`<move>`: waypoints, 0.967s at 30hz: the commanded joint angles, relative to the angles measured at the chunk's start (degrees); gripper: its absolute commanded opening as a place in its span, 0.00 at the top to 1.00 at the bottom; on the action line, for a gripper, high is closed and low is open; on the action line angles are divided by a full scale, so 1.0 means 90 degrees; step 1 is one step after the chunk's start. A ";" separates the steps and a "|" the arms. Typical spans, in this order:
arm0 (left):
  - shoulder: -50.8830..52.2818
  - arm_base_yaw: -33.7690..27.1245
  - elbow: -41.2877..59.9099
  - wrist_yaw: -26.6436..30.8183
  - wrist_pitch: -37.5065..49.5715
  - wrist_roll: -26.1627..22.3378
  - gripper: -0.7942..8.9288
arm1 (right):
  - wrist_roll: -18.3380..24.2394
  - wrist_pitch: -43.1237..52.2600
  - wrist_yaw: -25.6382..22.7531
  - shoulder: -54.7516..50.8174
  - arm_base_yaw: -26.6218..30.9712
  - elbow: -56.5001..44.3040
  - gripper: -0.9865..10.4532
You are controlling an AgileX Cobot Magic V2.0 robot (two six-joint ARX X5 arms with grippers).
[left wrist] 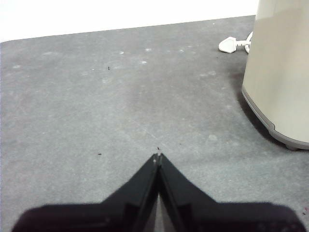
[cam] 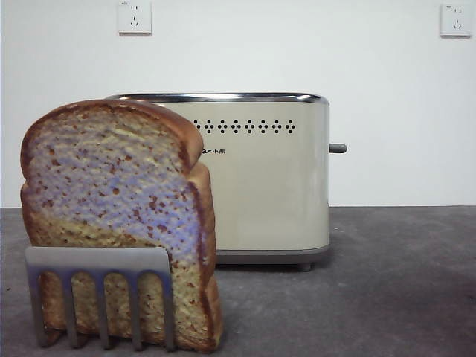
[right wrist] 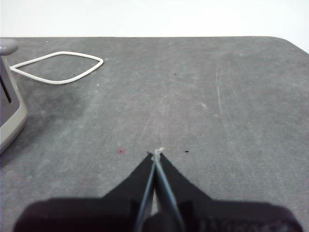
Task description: Pick up a slice of bread from the rack,put the bread on the toaster,press the button
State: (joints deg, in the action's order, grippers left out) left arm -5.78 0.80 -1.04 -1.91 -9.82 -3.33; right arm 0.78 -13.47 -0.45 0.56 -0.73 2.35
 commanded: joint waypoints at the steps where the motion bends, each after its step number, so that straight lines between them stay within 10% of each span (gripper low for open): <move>1: 0.0000 -0.0015 0.0068 0.0000 0.0070 0.0063 0.92 | -0.0321 0.0051 0.0012 -0.0005 0.0002 -0.0073 0.91; 17: -0.0083 -0.0015 -0.0255 -0.0323 0.0826 0.0066 0.93 | -0.1061 0.0051 0.0022 -0.0005 0.0002 0.0347 0.92; 29: -0.1185 0.0134 -0.2385 -0.2623 0.0418 0.0223 0.93 | -0.0996 -0.0707 0.0160 0.0476 0.0002 0.2307 0.92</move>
State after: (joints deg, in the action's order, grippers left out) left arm -15.92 1.43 -21.34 -23.94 -5.54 -0.54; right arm -8.51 -19.59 0.67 4.34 -0.73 21.71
